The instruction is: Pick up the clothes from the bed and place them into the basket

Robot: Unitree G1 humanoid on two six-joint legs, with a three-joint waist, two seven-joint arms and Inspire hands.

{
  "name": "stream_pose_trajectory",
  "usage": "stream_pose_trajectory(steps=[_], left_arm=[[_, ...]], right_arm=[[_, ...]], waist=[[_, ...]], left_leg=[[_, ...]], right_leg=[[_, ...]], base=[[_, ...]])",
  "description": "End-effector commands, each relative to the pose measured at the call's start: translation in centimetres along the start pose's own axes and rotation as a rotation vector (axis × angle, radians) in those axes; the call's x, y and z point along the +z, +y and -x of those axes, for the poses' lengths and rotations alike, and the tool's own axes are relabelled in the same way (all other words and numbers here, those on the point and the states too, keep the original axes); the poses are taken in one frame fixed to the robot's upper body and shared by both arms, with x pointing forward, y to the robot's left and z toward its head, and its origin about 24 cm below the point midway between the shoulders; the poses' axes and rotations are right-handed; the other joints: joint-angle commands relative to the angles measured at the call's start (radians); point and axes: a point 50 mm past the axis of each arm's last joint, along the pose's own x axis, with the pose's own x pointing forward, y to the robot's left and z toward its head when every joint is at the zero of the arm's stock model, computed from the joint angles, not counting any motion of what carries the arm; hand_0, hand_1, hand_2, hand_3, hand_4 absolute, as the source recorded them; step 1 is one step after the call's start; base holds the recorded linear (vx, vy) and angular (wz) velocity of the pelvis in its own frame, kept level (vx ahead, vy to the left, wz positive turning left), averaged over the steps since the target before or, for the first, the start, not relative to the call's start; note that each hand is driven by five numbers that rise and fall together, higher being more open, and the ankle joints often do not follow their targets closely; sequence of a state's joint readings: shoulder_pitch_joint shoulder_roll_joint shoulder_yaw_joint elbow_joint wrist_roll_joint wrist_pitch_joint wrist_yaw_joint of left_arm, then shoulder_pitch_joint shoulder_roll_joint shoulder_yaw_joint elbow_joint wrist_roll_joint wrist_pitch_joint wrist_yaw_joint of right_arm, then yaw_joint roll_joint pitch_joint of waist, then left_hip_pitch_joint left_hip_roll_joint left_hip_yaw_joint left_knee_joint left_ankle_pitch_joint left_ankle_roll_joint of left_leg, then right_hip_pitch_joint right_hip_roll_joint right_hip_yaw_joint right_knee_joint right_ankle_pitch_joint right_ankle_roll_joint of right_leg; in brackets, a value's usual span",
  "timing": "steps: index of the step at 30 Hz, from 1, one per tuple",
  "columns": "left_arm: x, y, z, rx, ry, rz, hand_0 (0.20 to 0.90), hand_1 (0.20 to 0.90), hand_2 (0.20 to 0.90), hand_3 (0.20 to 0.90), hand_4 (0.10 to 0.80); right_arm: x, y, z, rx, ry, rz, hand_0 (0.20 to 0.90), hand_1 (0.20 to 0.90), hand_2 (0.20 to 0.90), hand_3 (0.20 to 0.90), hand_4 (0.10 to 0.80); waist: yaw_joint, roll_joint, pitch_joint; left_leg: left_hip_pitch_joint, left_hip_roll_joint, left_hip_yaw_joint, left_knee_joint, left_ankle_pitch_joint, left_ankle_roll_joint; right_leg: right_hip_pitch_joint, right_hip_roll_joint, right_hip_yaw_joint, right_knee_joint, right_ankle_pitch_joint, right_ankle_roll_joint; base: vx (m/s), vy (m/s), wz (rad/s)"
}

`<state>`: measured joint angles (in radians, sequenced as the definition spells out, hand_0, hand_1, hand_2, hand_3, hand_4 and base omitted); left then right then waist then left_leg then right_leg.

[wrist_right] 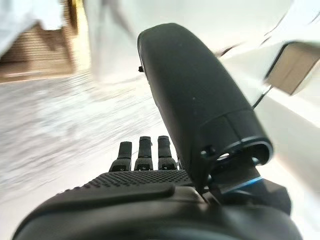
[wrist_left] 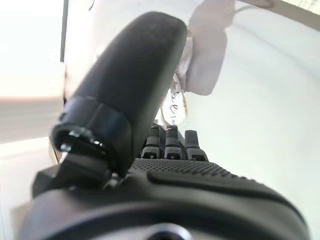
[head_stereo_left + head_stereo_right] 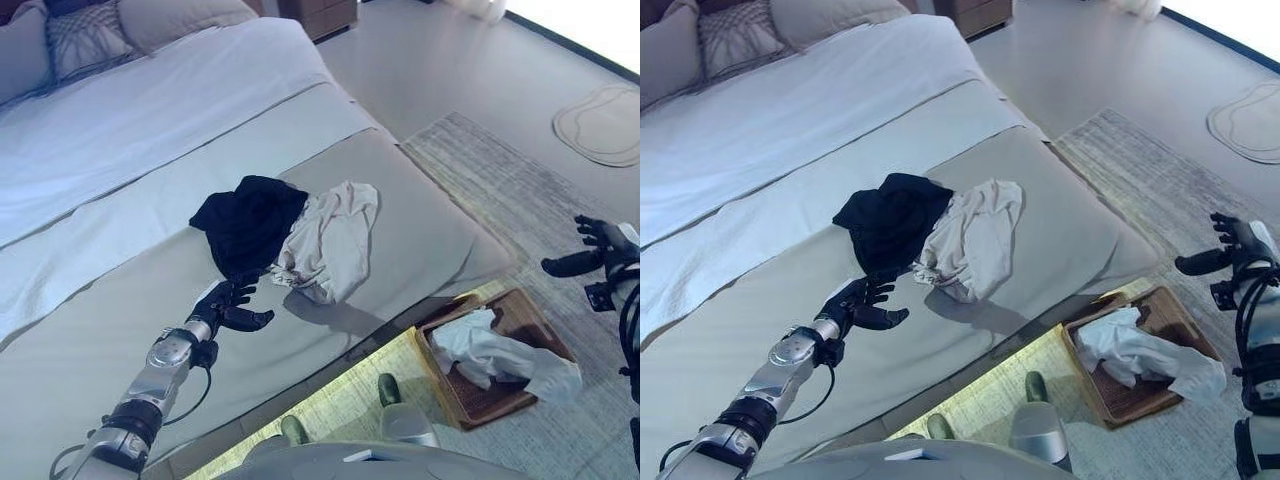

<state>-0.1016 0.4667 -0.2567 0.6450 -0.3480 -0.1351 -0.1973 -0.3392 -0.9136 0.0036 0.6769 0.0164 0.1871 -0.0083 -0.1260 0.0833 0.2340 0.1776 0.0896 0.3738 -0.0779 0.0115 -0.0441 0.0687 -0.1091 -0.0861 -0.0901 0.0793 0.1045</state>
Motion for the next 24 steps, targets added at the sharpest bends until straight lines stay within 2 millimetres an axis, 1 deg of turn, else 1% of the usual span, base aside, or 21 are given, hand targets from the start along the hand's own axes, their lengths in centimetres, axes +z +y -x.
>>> stream_pose_trajectory(steps=[1, 3, 5, 6, 9, 11, 15, 19, 20, 22, 24], left_arm=[[2.9, 2.2, 0.1, 0.087, -0.170, 0.013, 0.900, 0.900, 0.900, 0.900, 0.800], [3.0, 2.0, 0.1, 0.078, -0.182, 0.014, 0.900, 0.900, 0.900, 0.900, 0.800], [3.5, 2.0, 0.0, 0.074, -0.202, 0.016, 0.900, 0.900, 0.900, 0.900, 0.800], [4.3, 2.0, -0.2, 0.076, -0.231, 0.012, 0.900, 0.900, 0.900, 0.900, 0.800], [5.9, 2.2, -0.7, 0.083, -0.277, 0.006, 0.900, 0.900, 0.900, 0.900, 0.800], [6.0, 2.2, -0.8, 0.088, -0.282, 0.005, 0.900, 0.900, 0.900, 0.900, 0.800], [5.6, 2.3, -0.3, 0.107, -0.282, 0.015, 0.900, 0.900, 0.900, 0.900, 0.800], [5.8, 2.5, 0.1, 0.108, -0.309, 0.019, 0.900, 0.900, 0.900, 0.900, 0.800], [5.8, 2.5, 0.1, 0.107, -0.311, 0.017, 0.900, 0.900, 0.900, 0.900, 0.800], [6.1, 2.4, 0.4, 0.098, -0.336, 0.019, 0.900, 0.900, 0.900, 0.900, 0.800], [6.6, 2.3, 0.5, 0.088, -0.364, 0.021, 0.900, 0.900, 0.900, 0.900, 0.800]], right_arm=[[8.0, -1.5, -0.4, -0.108, -0.286, 0.019, 0.900, 0.900, 0.900, 0.900, 0.800], [9.4, -1.1, -0.4, -0.109, -0.318, 0.082, 0.900, 0.900, 0.900, 0.900, 0.800], [10.8, -1.0, -0.4, -0.114, -0.352, 0.134, 0.900, 0.900, 0.900, 0.900, 0.800], [12.4, -1.0, -0.4, -0.126, -0.396, 0.174, 0.900, 0.900, 0.900, 0.900, 0.800], [14.9, -1.2, -0.3, -0.143, -0.453, 0.210, 0.900, 0.900, 0.900, 0.900, 0.800], [15.8, -1.0, -0.3, -0.149, -0.477, 0.240, 0.900, 0.900, 0.900, 0.900, 0.800], [17.2, -0.4, -0.1, -0.136, -0.512, 0.290, 0.900, 0.900, 0.900, 0.900, 0.800], [18.6, 0.3, 0.0, -0.134, -0.516, 0.297, 0.900, 0.900, 0.900, 0.900, 0.800], [18.7, 0.4, 0.0, -0.136, -0.517, 0.295, 0.900, 0.900, 0.900, 0.900, 0.800], [19.4, 0.4, -0.1, -0.138, -0.514, 0.309, 0.900, 0.900, 0.900, 0.900, 0.800], [19.9, 0.3, -0.1, -0.152, -0.504, 0.318, 0.900, 0.900, 0.900, 0.900, 0.800]], waist=[[0.057, -0.038, -0.049], [0.075, -0.033, -0.041], [0.092, -0.029, -0.021], [0.111, -0.029, 0.005], [0.143, -0.028, 0.065], [0.162, -0.025, 0.100], [0.203, -0.025, 0.147], [0.251, -0.016, 0.211], [0.253, -0.015, 0.214], [0.278, -0.004, 0.249], [0.293, 0.008, 0.273]], left_leg=[[-0.059, 0.006, -0.087, 0.153, -0.108, -0.025], [-0.072, 0.006, -0.099, 0.164, -0.106, -0.028], [-0.099, 0.005, -0.116, 0.206, -0.117, -0.031], [-0.145, 0.005, -0.135, 0.252, -0.120, -0.032], [-0.212, 0.000, -0.171, 0.329, -0.132, -0.028], [-0.235, -0.005, -0.196, 0.367, -0.134, -0.027], [-0.283, -0.018, -0.235, 0.423, -0.130, -0.020], [-0.370, -0.030, -0.264, 0.498, -0.127, -0.011], [-0.375, -0.031, -0.266, 0.501, -0.127, -0.010], [-0.421, -0.041, -0.281, 0.535, -0.130, -0.001], [-0.455, -0.051, -0.284, 0.558, -0.137, 0.010]], right_leg=[[-0.051, -0.030, -0.118, 0.154, -0.102, -0.019], [-0.055, -0.035, -0.132, 0.171, -0.114, -0.027], [-0.074, -0.043, -0.150, 0.217, -0.140, -0.040], [-0.104, -0.051, -0.166, 0.259, -0.155, -0.055], [-0.149, -0.067, -0.194, 0.335, -0.181, -0.074], [-0.161, -0.076, -0.208, 0.377, -0.201, -0.084], [-0.185, -0.090, -0.228, 0.433, -0.222, -0.098], [-0.245, -0.124, -0.252, 0.519, -0.236, -0.109], [-0.250, -0.126, -0.253, 0.525, -0.237, -0.109], [-0.293, -0.145, -0.261, 0.585, -0.248, -0.116], [-0.333, -0.160, -0.265, 0.637, -0.257, -0.119]], base=[[0.028, 0.027, 0.33], [-0.006, 0.033, 0.25], [-0.109, 0.032, 0.34], [-0.205, 0.014, 0.42], [-0.168, -0.006, 0.43], [-0.039, -0.014, 0.41], [0.008, 0.007, 0.41], [-0.020, 0.011, 0.27], [-0.018, 0.017, 0.29], [-0.009, 0.025, 0.25], [-0.032, 0.041, 0.19]])
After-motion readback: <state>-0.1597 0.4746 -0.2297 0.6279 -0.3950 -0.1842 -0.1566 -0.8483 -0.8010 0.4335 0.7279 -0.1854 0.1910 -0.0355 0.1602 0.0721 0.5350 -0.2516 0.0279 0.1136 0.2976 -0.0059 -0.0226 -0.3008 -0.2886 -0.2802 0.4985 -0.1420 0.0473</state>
